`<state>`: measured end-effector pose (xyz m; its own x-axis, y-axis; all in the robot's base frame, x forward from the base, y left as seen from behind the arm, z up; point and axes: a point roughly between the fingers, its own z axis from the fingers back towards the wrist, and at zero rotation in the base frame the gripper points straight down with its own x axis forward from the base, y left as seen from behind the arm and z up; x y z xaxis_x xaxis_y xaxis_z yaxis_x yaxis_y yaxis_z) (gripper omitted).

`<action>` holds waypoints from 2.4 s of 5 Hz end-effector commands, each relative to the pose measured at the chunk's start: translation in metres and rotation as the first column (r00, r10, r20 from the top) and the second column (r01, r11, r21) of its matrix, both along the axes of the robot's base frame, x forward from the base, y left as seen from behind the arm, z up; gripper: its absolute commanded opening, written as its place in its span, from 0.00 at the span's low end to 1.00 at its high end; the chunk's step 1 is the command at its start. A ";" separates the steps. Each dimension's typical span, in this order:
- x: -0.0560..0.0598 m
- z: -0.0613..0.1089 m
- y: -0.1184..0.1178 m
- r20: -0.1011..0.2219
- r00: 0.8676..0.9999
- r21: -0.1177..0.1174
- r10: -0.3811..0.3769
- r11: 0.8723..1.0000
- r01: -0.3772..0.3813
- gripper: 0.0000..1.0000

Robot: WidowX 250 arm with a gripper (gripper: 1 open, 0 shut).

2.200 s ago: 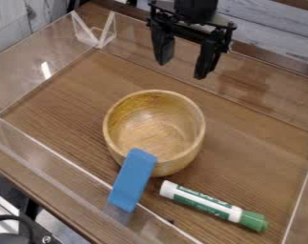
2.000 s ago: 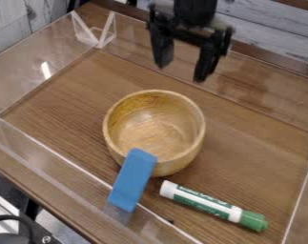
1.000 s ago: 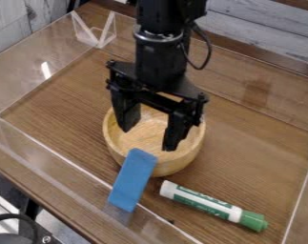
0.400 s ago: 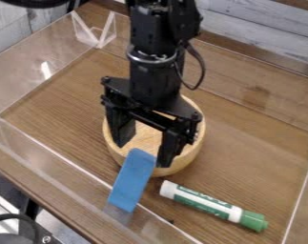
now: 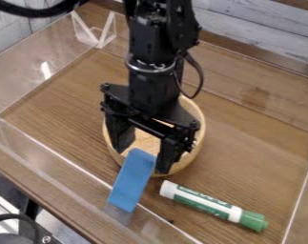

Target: Put the blue block in the brown bowl

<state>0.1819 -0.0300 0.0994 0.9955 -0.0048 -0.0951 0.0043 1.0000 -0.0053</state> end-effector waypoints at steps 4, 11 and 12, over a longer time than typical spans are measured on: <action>-0.002 -0.006 -0.003 0.015 1.000 0.001 -0.023 1.000 0.023 1.00; -0.003 -0.019 -0.003 0.021 0.999 -0.020 -0.044 0.999 0.044 0.00; -0.001 -0.020 -0.001 0.029 0.998 -0.021 -0.057 0.998 0.058 0.00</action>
<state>0.1763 -0.0314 0.0757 0.9939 -0.0672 -0.0879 0.0652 0.9975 -0.0259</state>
